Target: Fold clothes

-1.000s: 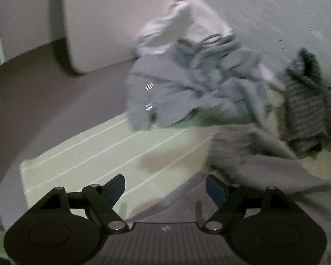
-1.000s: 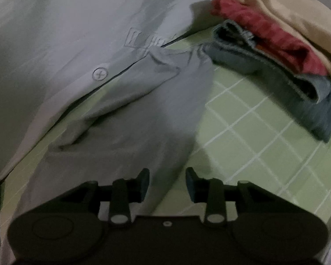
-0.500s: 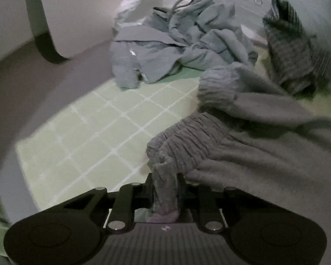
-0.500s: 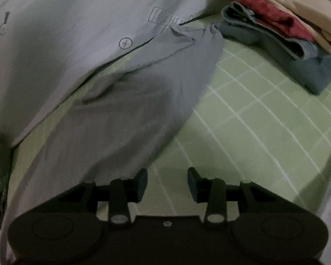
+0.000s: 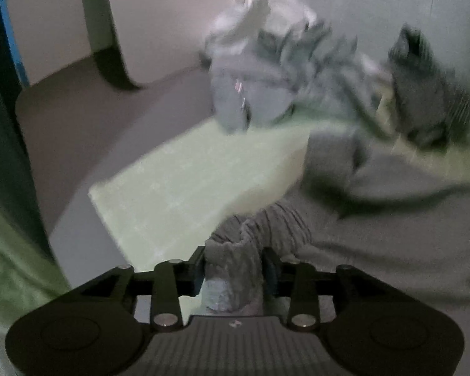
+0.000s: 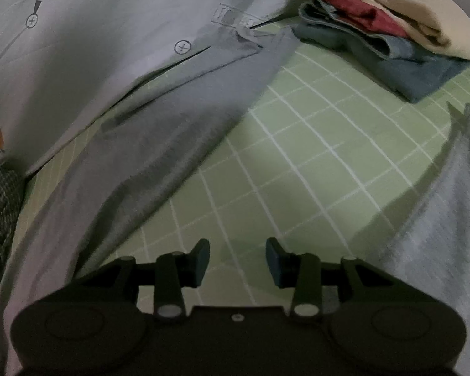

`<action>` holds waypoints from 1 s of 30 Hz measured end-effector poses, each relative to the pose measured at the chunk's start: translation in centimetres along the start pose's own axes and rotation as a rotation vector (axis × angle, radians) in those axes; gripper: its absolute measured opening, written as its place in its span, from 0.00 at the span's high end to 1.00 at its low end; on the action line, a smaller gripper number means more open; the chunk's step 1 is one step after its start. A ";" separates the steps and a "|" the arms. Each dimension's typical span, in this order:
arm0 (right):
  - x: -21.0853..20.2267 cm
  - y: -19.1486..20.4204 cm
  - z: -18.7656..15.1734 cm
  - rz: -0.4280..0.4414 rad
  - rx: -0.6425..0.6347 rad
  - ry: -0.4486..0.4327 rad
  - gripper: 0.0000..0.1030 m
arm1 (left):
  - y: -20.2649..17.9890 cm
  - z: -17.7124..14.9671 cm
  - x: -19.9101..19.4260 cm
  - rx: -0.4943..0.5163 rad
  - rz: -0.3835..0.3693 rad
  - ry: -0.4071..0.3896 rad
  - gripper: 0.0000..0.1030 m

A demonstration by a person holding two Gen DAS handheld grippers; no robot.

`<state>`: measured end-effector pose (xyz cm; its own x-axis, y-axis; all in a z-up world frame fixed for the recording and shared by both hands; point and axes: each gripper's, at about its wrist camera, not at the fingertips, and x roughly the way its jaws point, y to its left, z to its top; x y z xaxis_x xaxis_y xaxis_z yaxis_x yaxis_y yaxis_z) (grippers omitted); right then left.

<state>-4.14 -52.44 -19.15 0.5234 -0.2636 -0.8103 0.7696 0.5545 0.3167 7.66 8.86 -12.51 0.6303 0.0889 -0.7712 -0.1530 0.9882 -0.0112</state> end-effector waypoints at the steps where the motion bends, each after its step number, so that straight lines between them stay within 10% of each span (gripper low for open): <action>1: -0.1 0.0 -0.2 0.000 0.002 -0.004 0.60 | -0.2 0.7 -0.3 0.004 -0.022 -0.021 0.61; 9: 0.1 1.1 -0.4 -0.036 -0.009 -0.019 0.59 | -4.0 4.5 1.1 0.164 -0.188 -0.043 0.64; 16: 0.7 2.4 -0.3 -0.081 -0.034 -0.016 0.56 | -8.0 3.4 8.3 0.381 -0.200 0.160 0.76; 23: 1.2 3.4 0.0 -0.115 -0.045 -0.011 0.53 | -7.6 9.8 12.7 0.198 -0.169 0.017 0.73; 30: 2.1 5.3 0.3 -0.151 -0.131 0.003 0.39 | -8.0 13.4 16.6 0.057 -0.106 0.040 0.64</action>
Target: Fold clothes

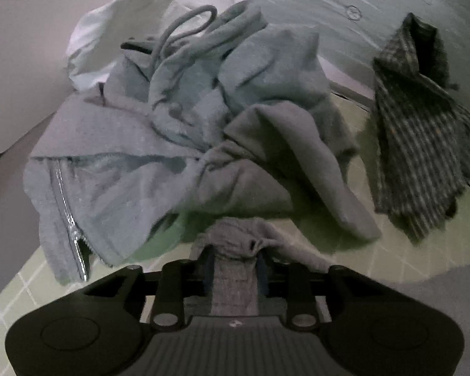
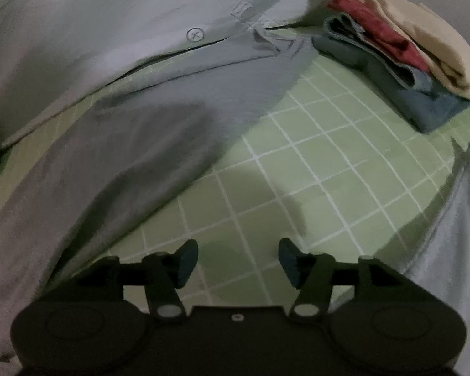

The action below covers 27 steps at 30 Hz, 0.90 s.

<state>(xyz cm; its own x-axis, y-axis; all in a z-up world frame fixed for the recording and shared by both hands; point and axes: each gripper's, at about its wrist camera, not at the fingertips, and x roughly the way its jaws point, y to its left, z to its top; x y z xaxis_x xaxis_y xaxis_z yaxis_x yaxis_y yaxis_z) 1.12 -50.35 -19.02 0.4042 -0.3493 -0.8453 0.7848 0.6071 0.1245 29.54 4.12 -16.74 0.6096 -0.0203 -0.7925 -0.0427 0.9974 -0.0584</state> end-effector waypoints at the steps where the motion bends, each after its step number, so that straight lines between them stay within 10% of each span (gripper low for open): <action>1: 0.1 0.0 0.1 0.004 -0.001 0.001 0.38 | -0.3 -0.3 -0.5 0.006 0.019 -0.006 0.60; 11: 0.8 -1.3 5.3 0.021 0.116 -0.136 0.42 | -0.5 -3.0 -5.9 -0.081 0.021 0.014 0.36; 16: 3.0 -0.8 9.8 0.014 0.088 -0.229 0.78 | -1.8 -3.3 -4.9 -0.035 0.029 0.078 0.36; 27: 11.5 -2.0 18.8 -0.055 0.148 -0.230 0.61 | -4.6 -3.6 -1.7 0.016 0.114 0.149 0.29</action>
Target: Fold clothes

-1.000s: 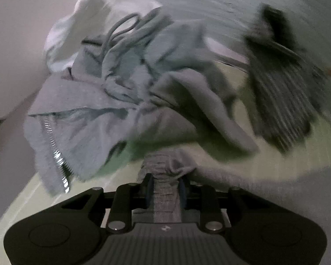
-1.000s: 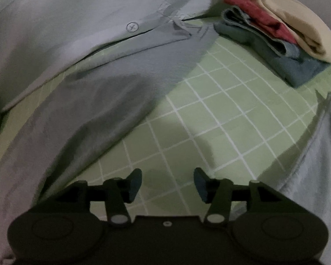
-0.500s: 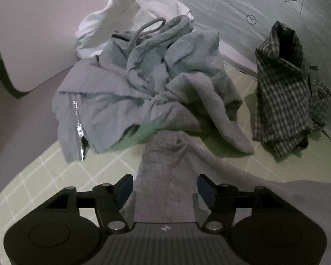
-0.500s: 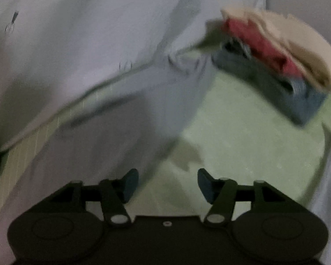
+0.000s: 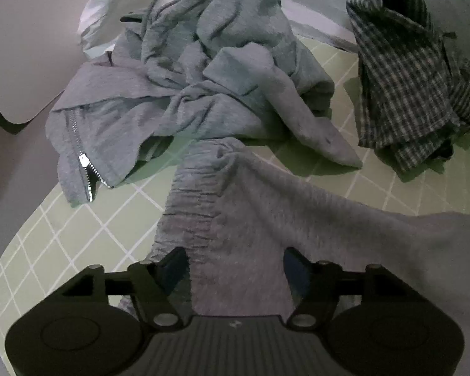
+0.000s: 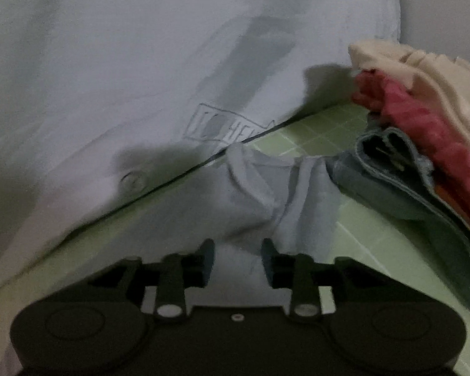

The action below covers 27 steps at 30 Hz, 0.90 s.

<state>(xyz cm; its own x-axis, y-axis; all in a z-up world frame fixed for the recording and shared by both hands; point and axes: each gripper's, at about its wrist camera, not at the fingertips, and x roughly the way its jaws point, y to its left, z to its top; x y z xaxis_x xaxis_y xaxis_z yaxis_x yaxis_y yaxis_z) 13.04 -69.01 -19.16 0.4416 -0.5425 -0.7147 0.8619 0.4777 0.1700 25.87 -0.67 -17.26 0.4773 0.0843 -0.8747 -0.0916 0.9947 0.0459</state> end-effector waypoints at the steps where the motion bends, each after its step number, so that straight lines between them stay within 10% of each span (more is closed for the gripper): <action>1: 0.8 -0.1 0.5 -0.007 0.008 0.001 0.60 | -0.2 0.0 0.2 0.002 0.008 0.001 0.27; 3: 2.4 -0.1 1.4 -0.017 0.020 0.003 0.62 | -0.7 0.0 0.4 0.012 0.026 0.003 0.24; 6: 4.0 1.0 2.9 0.003 -0.013 -0.003 0.99 | -1.1 0.0 0.6 0.012 0.041 -0.003 0.20; 11: 4.3 4.7 6.5 0.120 -0.075 -0.102 0.99 | -1.2 0.4 0.8 -0.004 0.044 0.008 0.17; 13: 3.5 5.7 7.4 0.229 -0.070 -0.132 0.88 | -1.2 0.5 0.8 -0.004 0.045 0.010 0.17; 16: 1.9 5.8 7.7 0.342 -0.051 -0.147 0.36 | -1.3 0.4 0.8 -0.006 0.044 0.006 0.15; 18: 0.5 4.3 6.6 0.350 -0.024 -0.169 0.39 | -1.3 0.3 0.9 -0.006 0.043 0.003 0.13; 24: -1.4 -0.6 1.0 -0.045 -0.089 -0.064 0.45 | -1.5 0.1 1.1 -0.002 0.044 -0.010 0.09; 27: -1.9 -1.9 -1.6 -0.074 -0.087 -0.018 0.47 | -1.4 0.0 1.1 0.004 0.041 -0.020 0.07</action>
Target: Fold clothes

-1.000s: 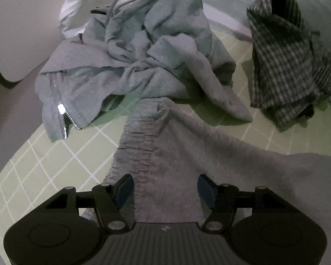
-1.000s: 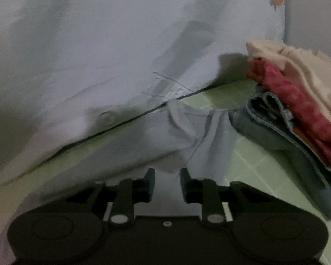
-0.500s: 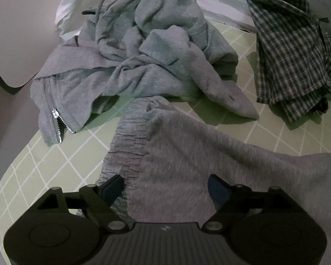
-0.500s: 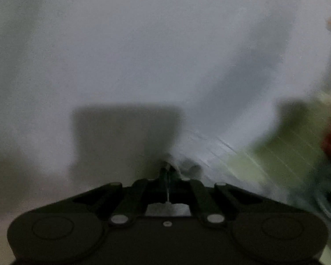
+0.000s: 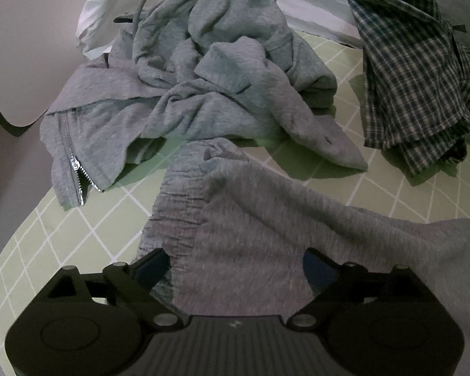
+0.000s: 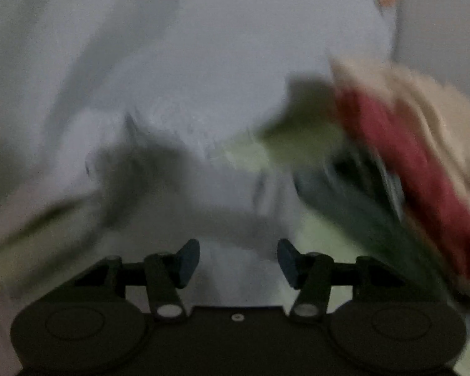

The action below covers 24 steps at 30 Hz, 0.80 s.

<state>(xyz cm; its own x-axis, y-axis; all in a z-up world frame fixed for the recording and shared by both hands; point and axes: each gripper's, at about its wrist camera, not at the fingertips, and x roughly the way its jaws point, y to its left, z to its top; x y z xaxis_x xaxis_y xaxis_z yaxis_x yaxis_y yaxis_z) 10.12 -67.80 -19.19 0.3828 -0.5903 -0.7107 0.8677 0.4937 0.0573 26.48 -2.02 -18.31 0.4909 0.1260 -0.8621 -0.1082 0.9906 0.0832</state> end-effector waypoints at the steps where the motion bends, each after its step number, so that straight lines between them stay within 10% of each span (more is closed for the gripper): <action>1: -0.2 -0.3 -0.8 -0.003 0.002 0.011 0.48 | 0.1 -0.1 0.0 0.002 0.000 -0.009 0.06; 3: -0.6 -0.7 -2.2 -0.008 0.000 0.027 0.61 | 0.3 -0.5 0.1 0.008 0.002 -0.030 0.04; 5: -1.2 -0.7 -2.6 0.020 -0.020 0.019 1.00 | 0.7 -0.7 0.2 0.008 0.009 -0.039 0.00; 15: -2.9 -4.6 -2.2 -0.069 -0.053 0.051 0.98 | 5.1 -0.1 0.7 -0.076 0.004 0.035 0.00; 19: -4.3 -2.6 -1.7 -0.121 -0.201 -0.048 0.67 | 4.9 0.1 0.6 -0.057 0.012 0.031 0.00; 24: -2.5 1.1 0.3 0.030 -0.271 -0.053 0.89 | 5.1 0.2 0.6 -0.037 0.024 0.029 0.00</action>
<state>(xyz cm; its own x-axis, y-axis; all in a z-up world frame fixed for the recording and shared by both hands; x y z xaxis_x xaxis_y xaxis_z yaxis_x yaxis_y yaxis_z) 10.20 -65.94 -17.13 0.4293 -0.6020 -0.6732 0.7422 0.6599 -0.1167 26.40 3.08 -18.30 0.4625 0.1478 -0.8742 -0.1515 0.9847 0.0863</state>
